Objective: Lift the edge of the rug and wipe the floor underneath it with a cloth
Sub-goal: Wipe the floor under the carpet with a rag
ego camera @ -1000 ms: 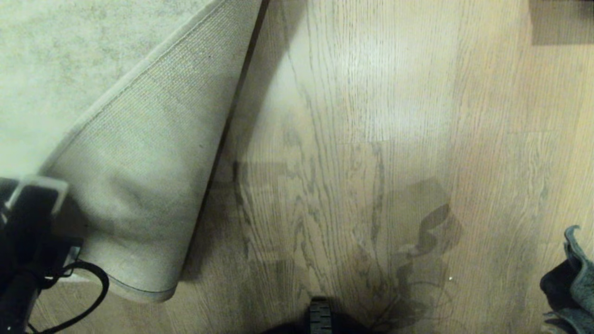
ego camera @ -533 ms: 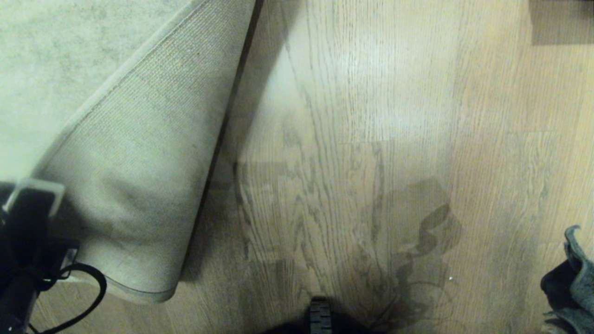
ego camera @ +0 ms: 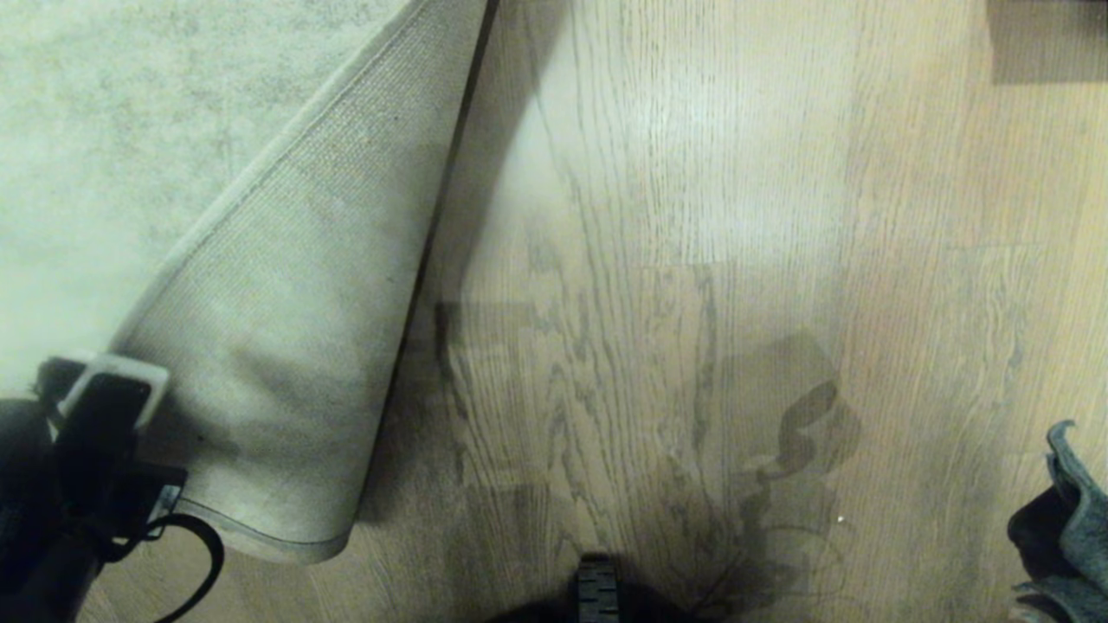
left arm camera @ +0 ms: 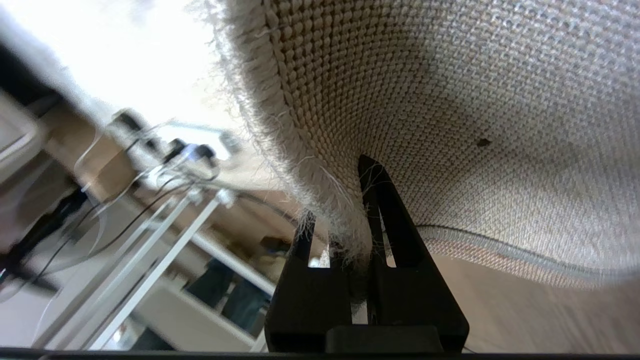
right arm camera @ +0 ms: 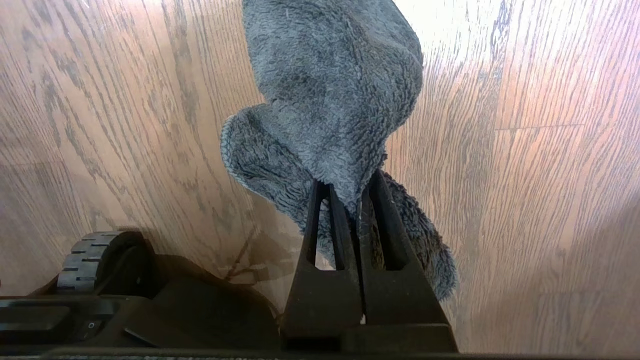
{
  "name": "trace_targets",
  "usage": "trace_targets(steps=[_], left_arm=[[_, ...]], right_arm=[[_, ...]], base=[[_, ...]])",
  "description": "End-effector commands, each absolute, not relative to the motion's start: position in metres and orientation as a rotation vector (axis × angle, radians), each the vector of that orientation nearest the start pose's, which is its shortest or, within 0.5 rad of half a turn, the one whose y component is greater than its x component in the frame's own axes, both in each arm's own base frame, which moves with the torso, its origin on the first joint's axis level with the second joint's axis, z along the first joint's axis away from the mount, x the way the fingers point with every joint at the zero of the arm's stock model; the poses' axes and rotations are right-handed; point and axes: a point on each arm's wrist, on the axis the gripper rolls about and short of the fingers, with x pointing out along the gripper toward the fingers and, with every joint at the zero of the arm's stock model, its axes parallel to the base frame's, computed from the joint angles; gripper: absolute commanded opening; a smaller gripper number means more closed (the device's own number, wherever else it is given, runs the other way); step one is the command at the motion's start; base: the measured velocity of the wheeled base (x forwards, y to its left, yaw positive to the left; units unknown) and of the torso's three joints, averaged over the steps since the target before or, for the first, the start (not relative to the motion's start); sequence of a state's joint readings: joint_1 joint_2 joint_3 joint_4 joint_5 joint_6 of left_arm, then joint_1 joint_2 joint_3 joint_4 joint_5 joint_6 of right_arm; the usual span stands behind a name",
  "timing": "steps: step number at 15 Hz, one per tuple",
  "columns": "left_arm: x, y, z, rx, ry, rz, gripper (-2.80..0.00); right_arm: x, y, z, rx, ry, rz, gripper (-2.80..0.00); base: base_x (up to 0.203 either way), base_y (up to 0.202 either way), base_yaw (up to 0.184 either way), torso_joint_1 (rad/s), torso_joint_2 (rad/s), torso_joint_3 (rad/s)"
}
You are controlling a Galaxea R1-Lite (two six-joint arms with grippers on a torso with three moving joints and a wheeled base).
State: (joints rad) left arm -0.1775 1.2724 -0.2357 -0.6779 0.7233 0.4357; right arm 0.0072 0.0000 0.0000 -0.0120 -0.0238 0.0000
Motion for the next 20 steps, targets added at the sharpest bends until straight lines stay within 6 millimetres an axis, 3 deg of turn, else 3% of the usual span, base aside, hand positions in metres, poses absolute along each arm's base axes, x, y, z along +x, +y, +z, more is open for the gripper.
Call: trace_targets(steps=[1, 6, 10, 13, 17, 20], left_arm=[[0.158, -0.021, 0.136, 0.588, 0.447, 0.41, -2.8], [0.151, -0.048, 0.131, 0.571, 0.431, 0.228, -2.8], [0.15, -0.057, 0.128, 0.586, 0.427, 0.171, -2.8], [0.149, -0.058, 0.128, 0.588, 0.429, 0.166, -2.8], [0.149, -0.057, 0.128, 0.585, 0.426, 0.169, -2.8], [0.148, -0.057, 0.128, 0.584, 0.425, 0.169, -2.8]], right_arm=[[-0.023, -0.001, 0.077, 0.0, -0.012, -0.01, -2.8], [-0.023, 0.0, 0.077, -0.026, -0.014, -0.002, -2.8], [-0.024, 0.0, 0.08, -0.054, -0.025, 0.015, -2.8], [-0.025, 0.002, 0.111, -0.038, -0.041, 0.109, -2.8], [0.004, 0.007, 0.153, -0.034, 0.09, 0.345, -2.8], [0.043, 0.012, 0.165, -0.087, 0.197, 0.58, -2.8]], base=[[0.0, 0.0, 0.0, 0.0, 0.0, 0.0], [0.0, 0.0, 0.0, 0.0, 0.0, 0.0], [0.0, 0.0, 0.0, 0.0, 0.0, 0.0], [0.0, 0.0, 0.0, 0.0, 0.0, 0.0], [0.0, 0.0, 0.0, 0.0, 0.0, 0.0], [0.0, 0.0, 0.0, 0.0, 0.0, 0.0]])
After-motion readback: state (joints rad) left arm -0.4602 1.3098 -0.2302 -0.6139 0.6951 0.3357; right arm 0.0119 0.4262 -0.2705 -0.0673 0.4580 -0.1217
